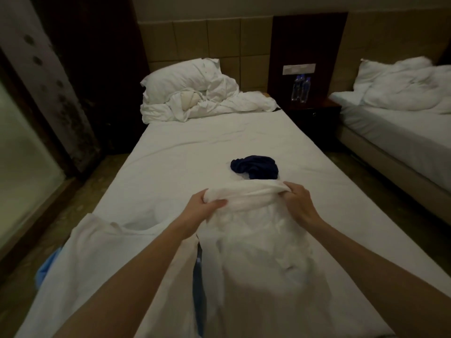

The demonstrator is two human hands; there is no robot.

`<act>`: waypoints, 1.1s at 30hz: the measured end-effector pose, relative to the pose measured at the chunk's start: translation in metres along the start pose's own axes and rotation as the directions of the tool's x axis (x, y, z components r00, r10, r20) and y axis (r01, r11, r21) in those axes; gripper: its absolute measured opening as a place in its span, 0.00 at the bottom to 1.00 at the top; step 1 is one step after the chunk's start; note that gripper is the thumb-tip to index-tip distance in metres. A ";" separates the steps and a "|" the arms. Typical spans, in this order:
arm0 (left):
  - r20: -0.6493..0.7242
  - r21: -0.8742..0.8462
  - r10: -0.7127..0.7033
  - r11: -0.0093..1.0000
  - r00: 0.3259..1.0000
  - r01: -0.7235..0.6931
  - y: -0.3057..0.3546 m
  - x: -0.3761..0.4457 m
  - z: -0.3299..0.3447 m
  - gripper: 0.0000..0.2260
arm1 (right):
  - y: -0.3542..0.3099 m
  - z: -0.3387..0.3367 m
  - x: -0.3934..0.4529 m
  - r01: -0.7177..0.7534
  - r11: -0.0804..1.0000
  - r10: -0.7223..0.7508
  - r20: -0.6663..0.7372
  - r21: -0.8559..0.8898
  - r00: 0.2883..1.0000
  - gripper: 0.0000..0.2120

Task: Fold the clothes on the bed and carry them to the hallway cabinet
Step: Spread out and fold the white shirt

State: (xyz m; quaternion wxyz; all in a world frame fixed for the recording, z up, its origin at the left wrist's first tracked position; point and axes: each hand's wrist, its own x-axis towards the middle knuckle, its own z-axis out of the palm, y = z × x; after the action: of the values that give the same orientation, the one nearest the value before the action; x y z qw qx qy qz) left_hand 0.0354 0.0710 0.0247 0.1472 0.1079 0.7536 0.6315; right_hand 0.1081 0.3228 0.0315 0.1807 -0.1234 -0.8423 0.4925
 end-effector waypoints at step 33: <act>0.083 0.435 0.183 0.878 0.980 -0.201 0.037 -0.042 -0.022 0.11 | -0.030 -0.076 -0.037 0.029 0.992 -0.065 0.307 0.121 0.950 0.16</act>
State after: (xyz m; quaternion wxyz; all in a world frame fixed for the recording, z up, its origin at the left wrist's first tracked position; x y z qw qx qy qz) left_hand 0.0654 0.0426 0.0687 0.0703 0.2250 0.8594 0.4538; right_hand 0.1726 0.3533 0.0853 0.0647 -0.0139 -0.8331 0.5491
